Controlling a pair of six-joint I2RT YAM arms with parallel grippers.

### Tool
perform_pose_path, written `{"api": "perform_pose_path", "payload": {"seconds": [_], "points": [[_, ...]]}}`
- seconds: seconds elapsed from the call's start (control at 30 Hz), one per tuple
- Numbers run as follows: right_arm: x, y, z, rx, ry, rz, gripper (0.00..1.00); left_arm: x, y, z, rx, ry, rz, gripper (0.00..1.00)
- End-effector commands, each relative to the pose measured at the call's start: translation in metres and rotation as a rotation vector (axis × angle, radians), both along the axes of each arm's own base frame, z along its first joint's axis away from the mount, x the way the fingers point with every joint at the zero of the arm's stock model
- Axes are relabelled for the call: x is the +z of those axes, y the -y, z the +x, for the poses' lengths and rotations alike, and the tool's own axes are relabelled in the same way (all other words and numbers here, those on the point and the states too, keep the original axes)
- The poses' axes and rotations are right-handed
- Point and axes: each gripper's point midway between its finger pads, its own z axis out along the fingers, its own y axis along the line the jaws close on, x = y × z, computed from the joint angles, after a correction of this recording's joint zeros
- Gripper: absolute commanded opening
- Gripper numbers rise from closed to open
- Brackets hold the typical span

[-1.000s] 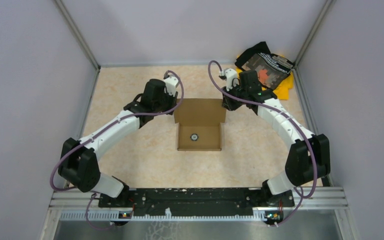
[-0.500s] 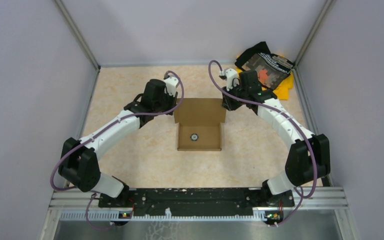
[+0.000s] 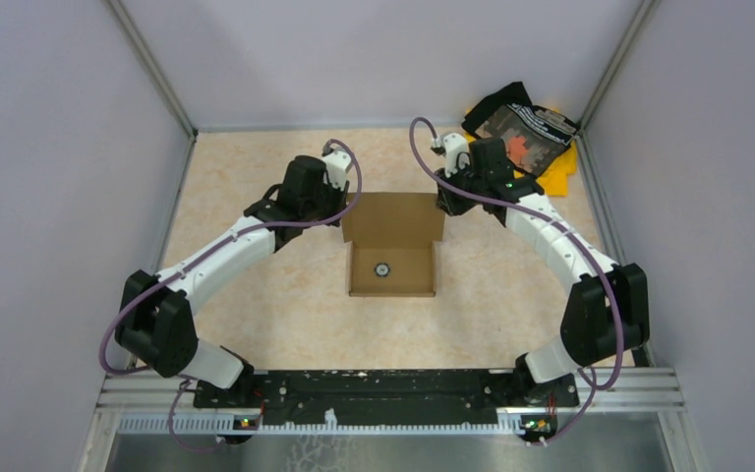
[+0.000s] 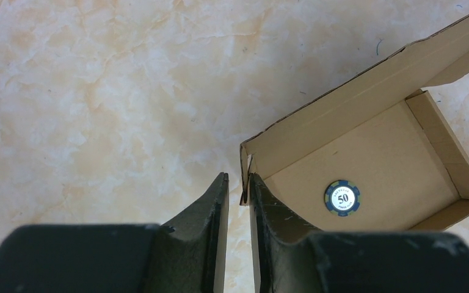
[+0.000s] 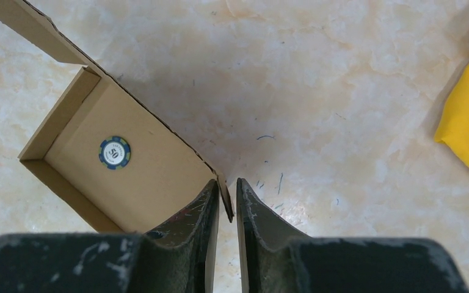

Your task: Fold the paper box

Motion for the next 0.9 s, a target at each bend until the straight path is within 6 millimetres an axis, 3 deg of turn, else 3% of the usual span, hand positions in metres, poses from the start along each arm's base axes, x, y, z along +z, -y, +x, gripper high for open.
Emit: {"api": "perform_pose_path", "payload": {"seconds": [0.0,0.53,0.87], "points": [[0.0075,-0.0071,0.0076,0.002,0.038,0.010,0.16,-0.0020,0.0024,0.0001,-0.001,-0.006,0.001,0.24],[-0.0004,-0.0073,0.0030,0.000,0.024,-0.020,0.18,-0.0003,0.0047,0.0003,-0.006,-0.006,-0.006,0.22],[-0.0019,-0.0069,0.0029,0.000,0.019,-0.024,0.13,-0.0005,0.0060,0.0013,-0.010,-0.007,-0.008,0.17]]}}
